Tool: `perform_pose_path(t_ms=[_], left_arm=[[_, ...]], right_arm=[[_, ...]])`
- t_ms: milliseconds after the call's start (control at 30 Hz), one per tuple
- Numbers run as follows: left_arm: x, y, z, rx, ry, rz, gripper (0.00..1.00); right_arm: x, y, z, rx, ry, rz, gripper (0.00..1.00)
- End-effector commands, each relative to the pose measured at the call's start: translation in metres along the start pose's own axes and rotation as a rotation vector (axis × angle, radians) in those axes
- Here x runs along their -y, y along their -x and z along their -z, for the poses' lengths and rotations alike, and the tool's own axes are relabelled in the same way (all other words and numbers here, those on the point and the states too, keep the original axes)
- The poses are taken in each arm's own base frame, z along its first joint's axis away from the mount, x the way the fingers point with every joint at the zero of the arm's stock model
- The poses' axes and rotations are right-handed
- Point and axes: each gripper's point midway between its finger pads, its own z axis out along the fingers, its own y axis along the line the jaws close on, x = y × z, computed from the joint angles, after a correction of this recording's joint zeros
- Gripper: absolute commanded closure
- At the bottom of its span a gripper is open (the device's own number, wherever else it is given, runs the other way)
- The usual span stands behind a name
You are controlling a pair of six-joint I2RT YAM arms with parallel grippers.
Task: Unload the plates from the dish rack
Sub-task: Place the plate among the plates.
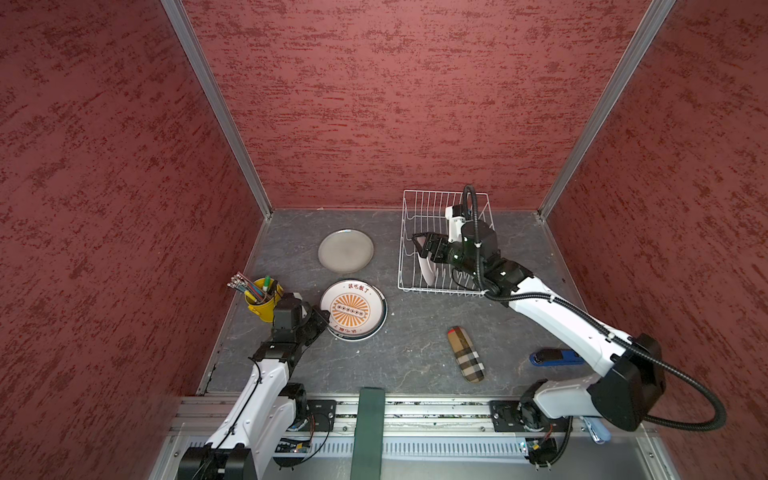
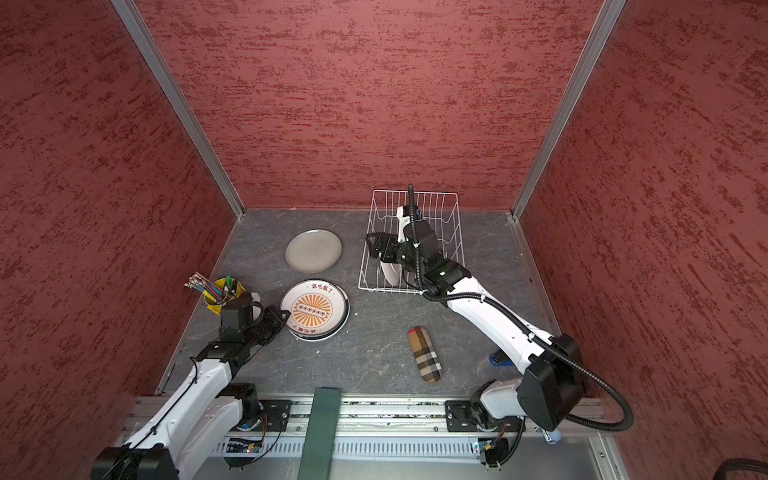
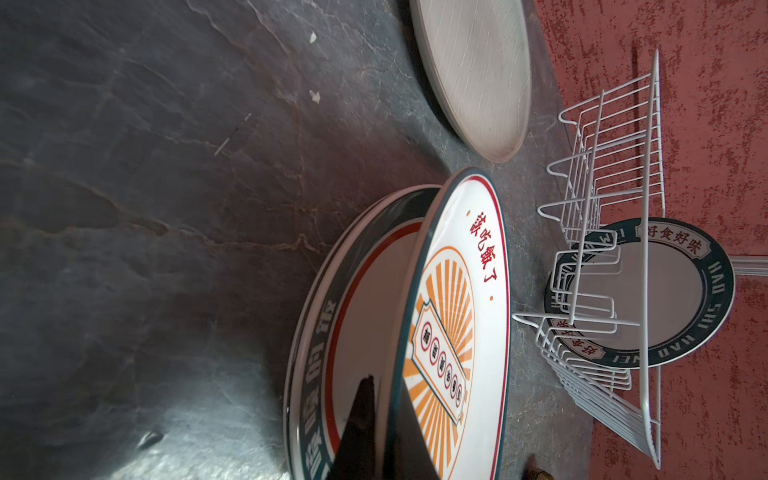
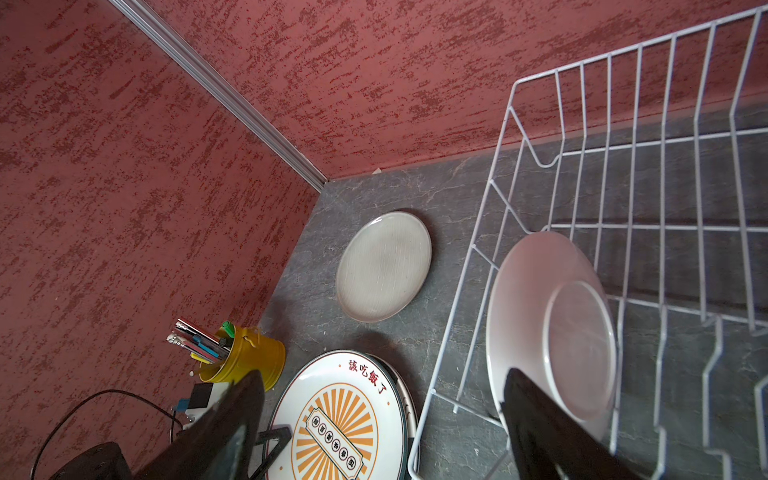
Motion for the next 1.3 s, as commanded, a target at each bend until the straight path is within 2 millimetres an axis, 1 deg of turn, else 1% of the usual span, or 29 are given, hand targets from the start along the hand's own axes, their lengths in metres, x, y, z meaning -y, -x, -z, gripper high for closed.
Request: perform_pose_path(t_ms=[0,500,533,633,733,800,867,967,1267], left_arm=[[0.017,0.012,0.001,0.044,-0.076,-0.001,1.0],[0.004,-0.001,-0.009,-0.027,-0.028,-0.004,1.0],[0.004,-0.002,-0.009,-0.032,-0.03,-0.009,0.94],[0.002,-0.003,-0.008,-0.035,-0.024,-0.019,0.88],[0.001,-0.001,-0.006,-0.013,-0.018,-0.026,0.73],[0.0,0.001,-0.004,-0.001,-0.016,-0.029,0.66],[0.0,0.001,-0.003,0.007,-0.016,-0.034,0.53],[-0.001,0.001,-0.003,0.002,-0.01,-0.04,0.41],[-0.004,0.003,0.0,-0.004,0.048,-0.094,0.29]], right_arm=[[0.005,0.008,0.001,0.02,-0.027,0.012,0.1],[0.011,0.007,0.001,0.023,-0.055,0.022,0.09],[0.01,0.007,0.002,0.024,-0.053,0.022,0.09],[0.011,0.007,0.002,0.024,-0.056,0.022,0.09],[0.012,0.008,0.004,0.029,-0.064,0.027,0.09],[0.013,0.01,0.005,0.035,-0.069,0.028,0.1],[0.012,0.01,0.006,0.038,-0.068,0.031,0.1],[0.013,0.009,0.005,0.034,-0.074,0.037,0.1],[0.015,0.009,0.006,0.036,-0.08,0.034,0.1]])
